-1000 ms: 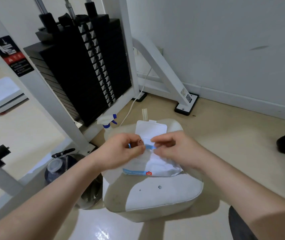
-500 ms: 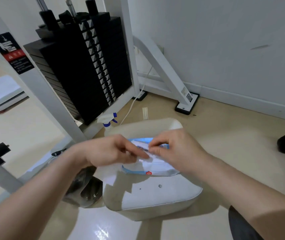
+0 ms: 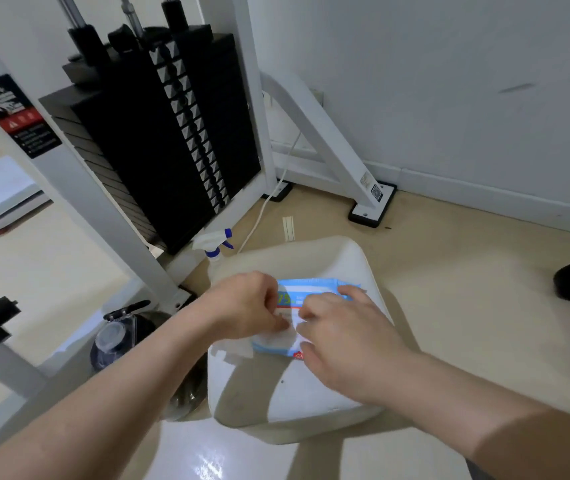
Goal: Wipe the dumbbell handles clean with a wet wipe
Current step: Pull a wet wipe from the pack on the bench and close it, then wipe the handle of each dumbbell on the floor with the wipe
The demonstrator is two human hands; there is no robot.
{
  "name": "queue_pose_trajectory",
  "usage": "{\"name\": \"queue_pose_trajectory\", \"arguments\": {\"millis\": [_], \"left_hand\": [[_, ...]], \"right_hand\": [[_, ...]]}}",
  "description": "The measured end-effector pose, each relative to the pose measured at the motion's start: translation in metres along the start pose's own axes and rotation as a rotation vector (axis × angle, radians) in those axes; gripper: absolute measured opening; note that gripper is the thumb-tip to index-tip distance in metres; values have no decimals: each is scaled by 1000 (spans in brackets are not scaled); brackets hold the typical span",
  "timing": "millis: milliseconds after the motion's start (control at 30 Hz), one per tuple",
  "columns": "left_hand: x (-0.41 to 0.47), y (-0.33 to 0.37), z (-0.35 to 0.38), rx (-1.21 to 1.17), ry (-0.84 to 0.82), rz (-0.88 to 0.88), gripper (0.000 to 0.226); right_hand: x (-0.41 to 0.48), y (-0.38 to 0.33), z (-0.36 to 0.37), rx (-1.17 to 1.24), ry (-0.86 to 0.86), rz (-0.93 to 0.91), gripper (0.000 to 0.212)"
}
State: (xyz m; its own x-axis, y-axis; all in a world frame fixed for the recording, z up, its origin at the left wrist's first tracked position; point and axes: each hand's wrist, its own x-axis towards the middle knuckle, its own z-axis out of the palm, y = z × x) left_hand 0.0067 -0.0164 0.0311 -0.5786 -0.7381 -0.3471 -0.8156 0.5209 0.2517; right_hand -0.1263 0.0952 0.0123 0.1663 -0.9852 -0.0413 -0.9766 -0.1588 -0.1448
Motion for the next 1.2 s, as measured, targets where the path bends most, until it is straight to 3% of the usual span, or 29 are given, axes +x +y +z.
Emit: {"name": "queue_pose_trajectory", "arguments": {"millis": [100, 167, 233, 300, 367, 467, 567, 633, 733, 867, 933, 1000, 1133, 1200], "left_hand": [[-9, -3, -25, -826, -69, 14, 19], [-10, 5, -38, -1333, 3, 57, 9], [-10, 20, -43, -1586, 43, 124, 25], [-5, 31, -40, -1618, 86, 176, 38], [2, 37, -36, -1562, 158, 171, 40], [12, 46, -34, -1502, 275, 117, 22], [22, 70, -47, -1519, 330, 100, 4], [19, 91, -57, -1532, 246, 92, 16], [-1, 128, -71, -1448, -18, 121, 38], [-33, 177, -74, -1533, -151, 33, 24], [-54, 202, -69, -1545, -206, -7, 24], [-79, 229, -62, -1500, -294, 25, 28], [-134, 274, -60, -1345, -366, 50, 33], [-164, 297, -61, -1288, -406, 84, 39]], "right_hand": [[4, 14, -35, 899, -95, 282, 29], [4, 24, -53, 1265, -48, 306, 22], [5, 28, -64, 1463, -63, 272, 41], [9, 28, -69, 1486, 6, 313, 46], [15, 34, -70, 1495, 142, 425, 27], [16, 45, -76, 1536, 263, 512, 7], [8, 56, -96, 1630, 426, 572, 16], [-2, 59, -113, 1638, 524, 622, 16], [-27, 54, -139, 1647, 607, 725, 16], [-85, 51, -169, 1694, 711, 946, 9], [-126, 47, -183, 1743, 639, 994, 26], [-166, 40, -194, 1599, 522, 1093, 29], [-237, 17, -206, 1284, 445, 1301, 2], [-276, 5, -217, 1140, 460, 1400, 13]]}}
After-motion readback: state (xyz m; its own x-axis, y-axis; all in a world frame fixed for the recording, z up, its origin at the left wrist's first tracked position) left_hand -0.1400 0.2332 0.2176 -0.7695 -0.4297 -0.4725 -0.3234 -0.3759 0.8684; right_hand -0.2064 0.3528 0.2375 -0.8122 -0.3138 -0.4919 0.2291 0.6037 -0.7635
